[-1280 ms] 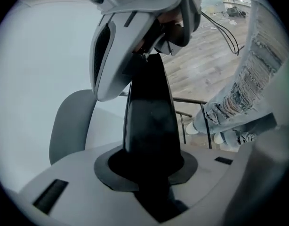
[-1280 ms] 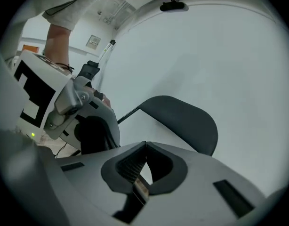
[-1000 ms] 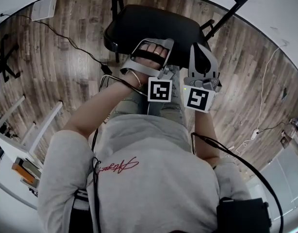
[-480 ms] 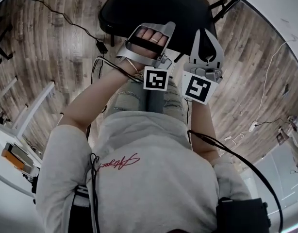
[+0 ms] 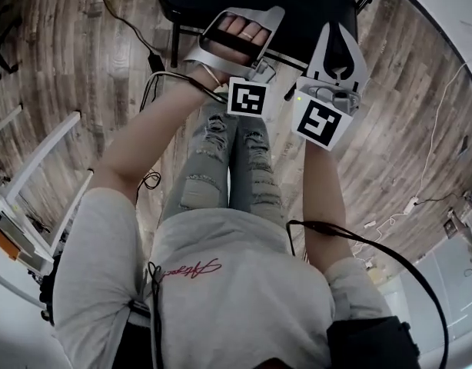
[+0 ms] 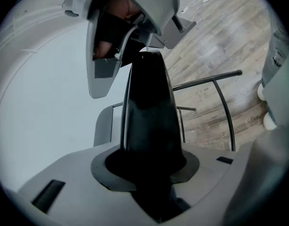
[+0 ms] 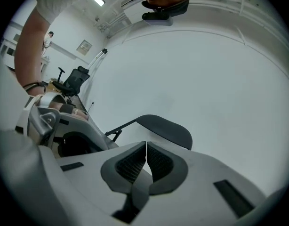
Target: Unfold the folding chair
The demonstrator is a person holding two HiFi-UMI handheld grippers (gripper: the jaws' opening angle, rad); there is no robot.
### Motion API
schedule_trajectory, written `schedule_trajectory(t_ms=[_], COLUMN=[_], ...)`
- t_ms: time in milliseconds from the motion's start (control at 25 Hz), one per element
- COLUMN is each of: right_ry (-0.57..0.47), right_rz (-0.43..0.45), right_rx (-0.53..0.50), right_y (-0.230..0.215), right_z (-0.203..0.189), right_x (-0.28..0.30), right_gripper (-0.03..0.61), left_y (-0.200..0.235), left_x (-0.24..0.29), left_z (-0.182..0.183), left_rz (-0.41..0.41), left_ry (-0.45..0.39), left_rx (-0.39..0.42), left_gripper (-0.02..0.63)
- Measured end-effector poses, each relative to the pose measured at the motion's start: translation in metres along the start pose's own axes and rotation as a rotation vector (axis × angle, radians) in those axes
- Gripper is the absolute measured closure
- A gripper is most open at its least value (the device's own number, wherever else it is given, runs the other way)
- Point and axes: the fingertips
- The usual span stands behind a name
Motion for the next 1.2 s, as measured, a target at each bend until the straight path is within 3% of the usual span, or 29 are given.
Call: schedule_trajectory(t_ms=[120, 400, 600, 880, 1000, 1200], right_ry=[-0.019, -0.021, -0.074, -0.142, -0.164, -0.118], right_rz=[-0.039, -0.095, -0.101, -0.118, -0.125, -0.119], right_rx=[0.018, -0.083, -0.013, -0.018, 0.072, 0.143], right_y=[0.009, 0.029, 0.055, 0.100, 0.117, 0.157], right_z=[-0.002, -0.008, -0.010, -0.028, -0.041, -0.082], right_x=[-0.012, -0.034, -0.068, -0.129, -0.155, -0.188], right_gripper=[0.561, 0.561, 0.561, 0.561, 0.561, 0.561], left_y=[-0.010, -0.024, -0.061, -0.115, -0.149, -0.227], left_x=[-0.010, -0.028, -0.056, -0.101, -0.117, -0.140], left_z=[-0.002, -0.001, -0.001, 0.003, 0.001, 0.001], left_rz=[0.055, 0.110, 0.149, 0.259, 0.257, 0.151], left_ry=[-0.003, -0.016, -0.021, -0.031, -0.026, -0.032], left_rx=[0.005, 0.006, 0.019, 0.042, 0.047, 0.057], left_gripper=[0.442, 0.443, 0.437, 0.417, 0.389, 0.304])
Point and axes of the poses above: the fingertips, and each gripper's own axes: x forward along the fingers, y to its left, z out of its top, and after that the axes turned 8 degrees about -x, right-handed
